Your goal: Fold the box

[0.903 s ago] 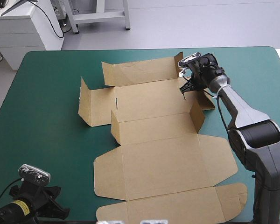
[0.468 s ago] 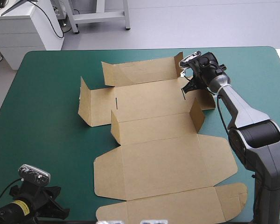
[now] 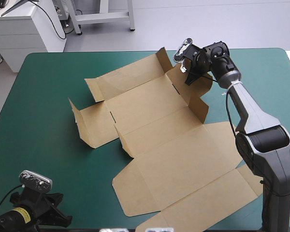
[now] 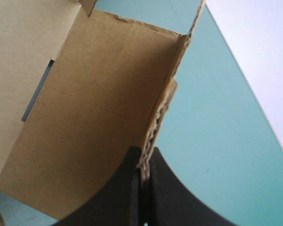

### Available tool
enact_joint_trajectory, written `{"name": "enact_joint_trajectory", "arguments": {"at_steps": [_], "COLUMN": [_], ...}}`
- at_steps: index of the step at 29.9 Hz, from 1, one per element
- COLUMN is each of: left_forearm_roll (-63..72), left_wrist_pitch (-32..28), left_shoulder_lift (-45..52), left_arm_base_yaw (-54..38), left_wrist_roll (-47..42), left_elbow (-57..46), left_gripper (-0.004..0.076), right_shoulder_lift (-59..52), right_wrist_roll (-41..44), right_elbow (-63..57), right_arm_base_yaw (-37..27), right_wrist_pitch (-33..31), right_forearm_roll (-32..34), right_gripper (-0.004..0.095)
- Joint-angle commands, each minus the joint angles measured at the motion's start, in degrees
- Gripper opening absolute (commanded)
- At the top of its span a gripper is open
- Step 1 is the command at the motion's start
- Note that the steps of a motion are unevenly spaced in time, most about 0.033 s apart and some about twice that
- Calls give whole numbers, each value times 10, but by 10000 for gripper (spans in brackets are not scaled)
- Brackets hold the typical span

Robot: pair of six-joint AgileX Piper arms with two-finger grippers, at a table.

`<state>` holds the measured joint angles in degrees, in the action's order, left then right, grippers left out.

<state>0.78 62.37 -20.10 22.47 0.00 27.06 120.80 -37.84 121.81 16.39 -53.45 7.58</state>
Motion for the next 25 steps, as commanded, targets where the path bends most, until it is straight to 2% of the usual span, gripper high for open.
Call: {"name": "enact_joint_trajectory", "arguments": {"at_steps": [1,4,11,20,25], "left_forearm_roll": [3,3,3,3,3], "left_wrist_pitch": [-28,-28,-28,-28,-28], "left_shoulder_lift": [-5,-5,-5,-5,-5], "left_arm_base_yaw": [3,3,3,3,3], "left_wrist_roll": [0,0,0,0,0], "left_elbow": [13,13,13,13,13], "left_gripper": [-8,-8,-8,-8,-8], "right_shoulder_lift": [-35,-35,-35,-35,-35], "right_wrist_roll": [-128,-218,-299,-313,-313], "right_elbow": [32,32,32,32,32], "right_arm_base_yaw": [1,6,49,112,143], "right_wrist_pitch": [43,31,-12,15,7], "right_forearm_roll": [-64,-135,-136,-110,-107], "right_gripper": [-21,-21,-21,-21,-21]}}
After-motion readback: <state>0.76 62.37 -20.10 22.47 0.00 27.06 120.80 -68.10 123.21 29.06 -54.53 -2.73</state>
